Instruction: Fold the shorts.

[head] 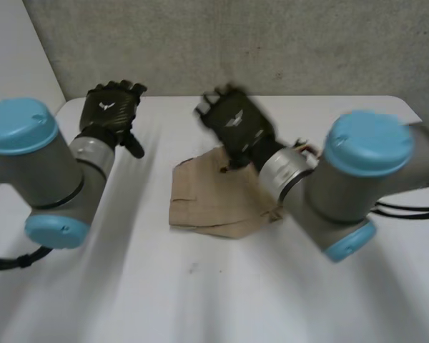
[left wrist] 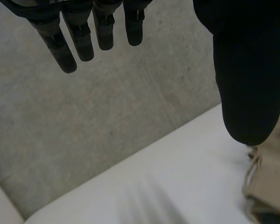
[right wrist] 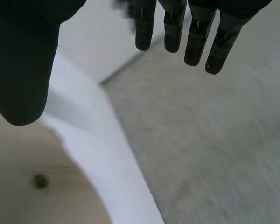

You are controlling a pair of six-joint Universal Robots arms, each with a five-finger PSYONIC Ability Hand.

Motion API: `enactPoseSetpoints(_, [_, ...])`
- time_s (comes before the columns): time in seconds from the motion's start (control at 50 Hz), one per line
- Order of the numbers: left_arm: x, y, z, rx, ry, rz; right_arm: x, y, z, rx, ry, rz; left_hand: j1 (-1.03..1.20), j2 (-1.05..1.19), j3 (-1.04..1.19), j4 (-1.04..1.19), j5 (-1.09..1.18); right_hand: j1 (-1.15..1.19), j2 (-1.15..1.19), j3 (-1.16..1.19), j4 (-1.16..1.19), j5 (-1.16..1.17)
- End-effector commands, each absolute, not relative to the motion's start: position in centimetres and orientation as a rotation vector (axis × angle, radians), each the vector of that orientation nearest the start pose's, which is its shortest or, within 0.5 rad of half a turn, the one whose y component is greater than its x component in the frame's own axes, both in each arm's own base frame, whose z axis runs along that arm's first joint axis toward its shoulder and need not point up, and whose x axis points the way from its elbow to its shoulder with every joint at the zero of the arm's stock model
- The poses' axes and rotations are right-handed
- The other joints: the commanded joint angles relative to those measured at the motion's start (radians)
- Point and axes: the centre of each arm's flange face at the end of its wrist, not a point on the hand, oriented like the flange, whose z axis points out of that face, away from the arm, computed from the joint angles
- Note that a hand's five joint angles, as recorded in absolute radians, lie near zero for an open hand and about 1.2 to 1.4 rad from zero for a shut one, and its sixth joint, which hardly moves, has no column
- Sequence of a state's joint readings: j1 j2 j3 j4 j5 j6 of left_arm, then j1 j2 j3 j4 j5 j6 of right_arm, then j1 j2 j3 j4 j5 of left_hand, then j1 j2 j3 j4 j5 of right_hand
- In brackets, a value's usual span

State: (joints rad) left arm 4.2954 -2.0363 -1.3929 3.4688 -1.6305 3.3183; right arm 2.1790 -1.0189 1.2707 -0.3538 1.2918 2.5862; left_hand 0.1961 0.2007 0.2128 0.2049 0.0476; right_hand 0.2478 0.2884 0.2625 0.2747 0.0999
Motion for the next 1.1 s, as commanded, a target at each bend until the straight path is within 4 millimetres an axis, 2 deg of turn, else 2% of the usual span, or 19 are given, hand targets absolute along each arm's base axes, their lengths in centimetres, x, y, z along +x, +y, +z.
enactPoseSetpoints(0.02, [-33.1, -32.1, 21.9, 0.759, 2.233, -2.405, 34.8, -30.0, 23.5, -0.925, 1.723, -1.976, 0.000, -0.005, -0.017, -0.009, -0.026, -0.007, -0.048, -0.022, -0.034, -0.034])
enactPoseSetpoints(0.06, [-34.5, -31.9, 20.7, 0.818, 2.282, -2.378, 34.5, -30.8, 22.0, -0.938, 1.824, -1.892, 0.000, -0.005, -0.017, -0.009, -0.026, 0.004, -0.036, -0.010, -0.022, -0.022])
enactPoseSetpoints(0.12, [-36.2, -31.3, 18.9, 0.882, 2.352, -2.321, 34.5, -31.7, 20.8, -0.951, 1.912, -1.807, 0.009, 0.004, -0.008, 0.000, -0.018, 0.010, -0.030, -0.004, -0.016, -0.016])
enactPoseSetpoints(0.2, [-37.4, -30.2, 16.3, 0.954, 2.467, -2.190, 34.9, -32.3, 18.4, -0.968, 2.000, -1.662, 0.012, 0.007, -0.005, 0.003, -0.015, 0.010, -0.030, -0.004, -0.016, -0.016])
enactPoseSetpoints(0.28, [-37.2, -29.9, 14.5, 0.946, 2.566, -2.075, 34.1, -33.5, 16.6, -0.953, 2.071, -1.576, 0.020, 0.016, 0.004, 0.012, -0.006, 0.010, -0.030, -0.004, -0.016, -0.016])
enactPoseSetpoints(0.42, [-36.6, -30.2, 13.5, 0.917, 2.608, -2.003, 33.1, -34.5, 13.6, -0.909, 2.219, -1.436, 0.026, 0.022, 0.009, 0.017, 0.000, 0.025, -0.016, 0.010, -0.002, -0.002])
enactPoseSetpoints(0.5, [-36.2, -30.3, 12.9, 0.918, 2.624, -1.952, 32.0, -35.2, 13.2, -0.889, 2.294, -1.451, 0.026, 0.022, 0.009, 0.017, 0.000, 0.034, -0.007, 0.019, 0.007, 0.007])
enactPoseSetpoints(0.6, [-35.9, -30.2, 12.5, 0.932, 2.626, -1.925, 31.7, -35.2, 13.4, -0.934, 2.310, -1.482, 0.026, 0.022, 0.009, 0.017, 0.000, 0.034, -0.007, 0.019, 0.007, 0.007])
enactPoseSetpoints(0.82, [-35.5, -30.3, 12.1, 0.929, 2.640, -1.902, 31.6, -33.8, 12.2, -1.047, 2.330, -1.435, 0.015, 0.010, -0.002, 0.006, -0.012, 0.034, -0.007, 0.019, 0.007, 0.007])
enactPoseSetpoints(0.86, [-35.5, -30.3, 12.2, 0.930, 2.641, -1.900, 31.7, -33.8, 12.8, -1.042, 2.319, -1.451, 0.015, 0.010, -0.002, 0.006, -0.012, 0.034, -0.007, 0.019, 0.007, 0.007])
enactPoseSetpoints(0.92, [-35.6, -29.9, 12.4, 0.942, 2.646, -1.889, 31.8, -33.9, 15.0, -1.016, 2.271, -1.531, 0.015, 0.010, -0.002, 0.006, -0.012, 0.040, -0.001, 0.025, 0.013, 0.013])
enactPoseSetpoints(0.94, [-35.6, -29.7, 12.6, 0.945, 2.647, -1.887, 31.8, -33.9, 15.8, -1.006, 2.250, -1.566, 0.015, 0.010, -0.002, 0.006, -0.012, 0.040, -0.001, 0.025, 0.013, 0.013])
enactPoseSetpoints(0.96, [-35.5, -29.5, 12.9, 0.948, 2.649, -1.883, 31.8, -33.9, 17.8, -0.975, 2.199, -1.645, 0.015, 0.010, -0.002, 0.006, -0.012, 0.040, -0.001, 0.025, 0.013, 0.013])
enactPoseSetpoints(1.02, [-34.9, -29.1, 17.2, 0.918, 2.611, -1.972, 31.3, -33.7, 21.3, -0.895, 2.115, -1.788, 0.015, 0.010, -0.002, 0.006, -0.012, 0.031, -0.010, 0.016, 0.004, 0.004])
enactPoseSetpoints(1.04, [-34.6, -28.9, 18.5, 0.905, 2.597, -2.001, 30.9, -33.4, 23.8, -0.824, 2.054, -1.896, 0.012, 0.007, -0.005, 0.003, -0.014, 0.016, -0.024, 0.002, -0.010, -0.010])
enactPoseSetpoints(1.06, [-34.1, -28.5, 20.9, 0.879, 2.565, -2.065, 30.5, -33.3, 25.1, -0.784, 2.024, -1.956, 0.009, 0.004, -0.008, 0.000, -0.017, 0.010, -0.030, -0.004, -0.016, -0.016])
enactPoseSetpoints(1.1, [-33.2, -28.4, 23.1, 0.837, 2.525, -2.128, 29.8, -33.0, 27.7, -0.697, 1.969, -2.074, 0.003, -0.002, -0.014, -0.006, -0.023, -0.001, -0.042, -0.016, -0.028, -0.028])
